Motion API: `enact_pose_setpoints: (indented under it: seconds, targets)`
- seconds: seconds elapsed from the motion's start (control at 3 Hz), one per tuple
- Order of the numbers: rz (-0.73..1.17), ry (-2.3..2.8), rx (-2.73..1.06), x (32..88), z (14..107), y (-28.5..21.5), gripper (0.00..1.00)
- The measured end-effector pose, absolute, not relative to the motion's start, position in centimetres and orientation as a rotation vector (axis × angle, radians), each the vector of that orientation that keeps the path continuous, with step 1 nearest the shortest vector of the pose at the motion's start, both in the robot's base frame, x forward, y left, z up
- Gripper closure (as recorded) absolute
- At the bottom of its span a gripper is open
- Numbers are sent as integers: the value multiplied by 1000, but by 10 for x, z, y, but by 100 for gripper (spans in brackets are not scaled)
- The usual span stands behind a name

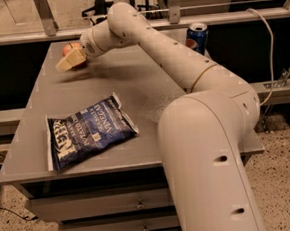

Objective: Move apple near blue chip bag

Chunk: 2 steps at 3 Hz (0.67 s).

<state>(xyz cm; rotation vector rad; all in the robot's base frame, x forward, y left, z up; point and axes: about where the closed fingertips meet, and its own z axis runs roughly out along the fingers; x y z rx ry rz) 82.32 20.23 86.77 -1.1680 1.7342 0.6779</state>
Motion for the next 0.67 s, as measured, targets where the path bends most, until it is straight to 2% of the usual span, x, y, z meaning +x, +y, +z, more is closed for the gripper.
enact_pose_setpoints:
  seconds: [0.33,0.67]
  targets:
    - [688,1739,-1140,829,864,196,14]
    - [695,1737,-1120,830,862,188,37]
